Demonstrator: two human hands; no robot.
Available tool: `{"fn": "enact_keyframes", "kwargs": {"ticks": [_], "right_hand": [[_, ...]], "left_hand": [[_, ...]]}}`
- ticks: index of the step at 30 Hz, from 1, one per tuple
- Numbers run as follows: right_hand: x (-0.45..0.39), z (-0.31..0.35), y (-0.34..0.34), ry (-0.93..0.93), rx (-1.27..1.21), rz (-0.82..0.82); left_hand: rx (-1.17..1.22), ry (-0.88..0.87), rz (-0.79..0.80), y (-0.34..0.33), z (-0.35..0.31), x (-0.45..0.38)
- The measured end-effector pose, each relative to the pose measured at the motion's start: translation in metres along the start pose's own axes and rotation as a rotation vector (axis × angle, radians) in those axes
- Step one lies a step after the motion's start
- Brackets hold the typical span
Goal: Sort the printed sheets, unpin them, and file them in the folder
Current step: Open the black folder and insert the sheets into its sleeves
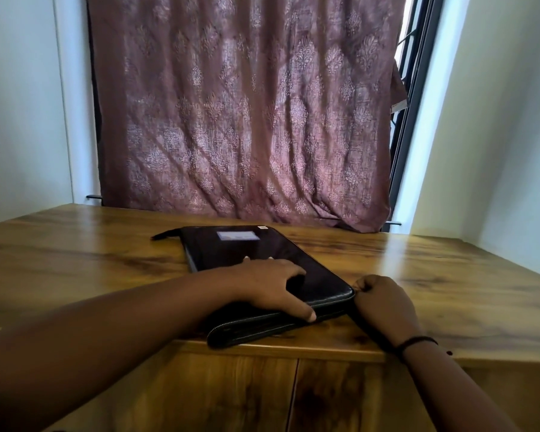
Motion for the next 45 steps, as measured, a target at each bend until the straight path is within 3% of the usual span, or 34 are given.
{"fn": "enact_keyframes", "kwargs": {"ticks": [4, 14, 23, 26, 28, 30, 32, 34, 36, 39, 41, 45], "right_hand": [[0.006, -0.001, 0.006, 0.012, 0.013, 0.021], [0.06, 0.037, -0.006, 0.102, -0.059, 0.057], [0.116, 0.117, -0.061, 0.378, -0.231, 0.288], [0.115, 0.125, -0.062, 0.388, -0.314, 0.377], [0.106, 0.123, -0.052, 0.37, -0.407, 0.435], [0.091, 0.116, -0.039, 0.31, -0.483, 0.372], [0.068, 0.103, -0.029, 0.328, -0.394, 0.158], [0.048, 0.089, -0.024, 0.436, -0.058, -0.006], [0.035, 0.075, -0.029, 0.424, 0.231, 0.073], [0.027, 0.063, -0.04, 0.328, 0.207, 0.309], [0.028, 0.063, -0.047, 0.341, 0.227, 0.332], [0.024, 0.064, -0.052, 0.373, 0.235, 0.3]], "left_hand": [[0.035, 0.014, -0.064, 0.003, 0.012, -0.003], [0.061, 0.023, -0.052, 0.01, 0.024, -0.007], [0.052, 0.015, -0.052, 0.004, 0.024, -0.005], [0.047, 0.012, -0.022, 0.001, 0.026, -0.001], [0.152, 0.021, -0.068, -0.001, 0.031, 0.001], [0.317, 0.058, -0.191, 0.002, 0.041, 0.006], [0.309, 0.076, -0.301, 0.008, 0.054, 0.015], [0.192, 0.086, -0.373, 0.014, 0.069, 0.028], [0.139, 0.152, -0.38, 0.012, 0.091, 0.045], [0.156, 0.312, -0.315, -0.005, 0.126, 0.066], [0.191, 0.388, -0.295, -0.016, 0.137, 0.072], [0.233, 0.336, -0.374, -0.015, 0.134, 0.078]]}}
Point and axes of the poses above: each hand's wrist, its own x-axis away from the middle knuckle, its own y-axis out of the back of the hand, z = x × y, the point moved 3 cm from there along -x, towards the middle knuckle, and after that the axes turned 8 degrees about -z, right-handed, at the moved point
